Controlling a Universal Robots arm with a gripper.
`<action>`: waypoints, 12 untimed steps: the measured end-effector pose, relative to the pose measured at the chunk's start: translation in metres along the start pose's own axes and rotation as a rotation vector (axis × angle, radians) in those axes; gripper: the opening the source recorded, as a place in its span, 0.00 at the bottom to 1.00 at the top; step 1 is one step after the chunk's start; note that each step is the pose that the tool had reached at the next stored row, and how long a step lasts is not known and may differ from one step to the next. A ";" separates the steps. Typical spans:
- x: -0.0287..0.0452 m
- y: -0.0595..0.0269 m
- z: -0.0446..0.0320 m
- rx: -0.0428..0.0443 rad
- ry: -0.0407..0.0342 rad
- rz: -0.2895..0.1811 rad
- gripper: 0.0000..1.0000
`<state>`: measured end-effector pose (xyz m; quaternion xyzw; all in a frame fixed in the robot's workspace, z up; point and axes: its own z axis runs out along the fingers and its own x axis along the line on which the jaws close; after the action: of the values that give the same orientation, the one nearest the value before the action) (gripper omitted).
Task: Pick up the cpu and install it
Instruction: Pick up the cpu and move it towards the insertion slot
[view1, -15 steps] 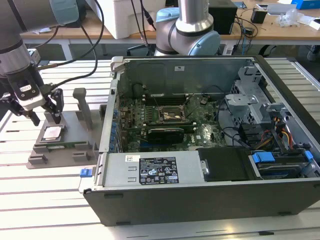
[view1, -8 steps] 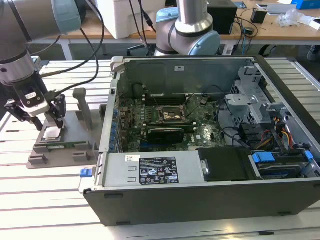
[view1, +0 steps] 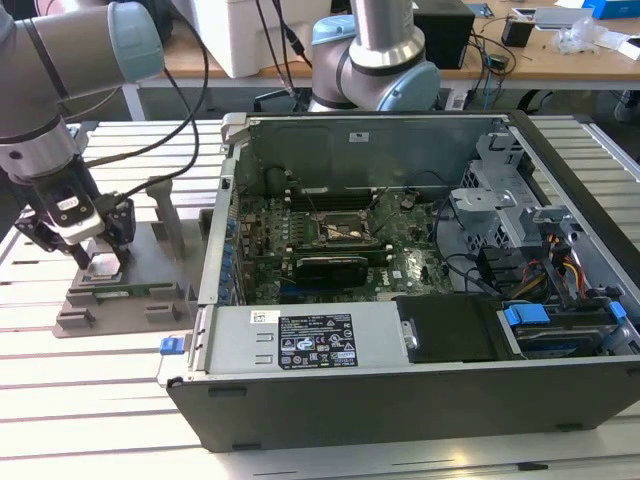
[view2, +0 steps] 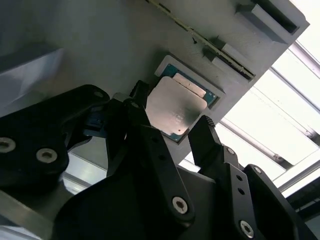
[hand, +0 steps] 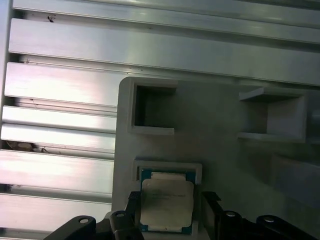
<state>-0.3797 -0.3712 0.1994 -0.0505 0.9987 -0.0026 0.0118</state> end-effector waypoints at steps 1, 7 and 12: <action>0.0001 -0.0006 0.0011 -0.0001 0.0000 0.000 0.60; 0.0015 -0.0025 0.0047 0.0000 0.0000 0.000 0.60; 0.0023 -0.0026 0.0101 -0.0010 -0.0002 0.000 0.60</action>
<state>-0.3814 -0.3740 0.1892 -0.0506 0.9986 -0.0021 0.0119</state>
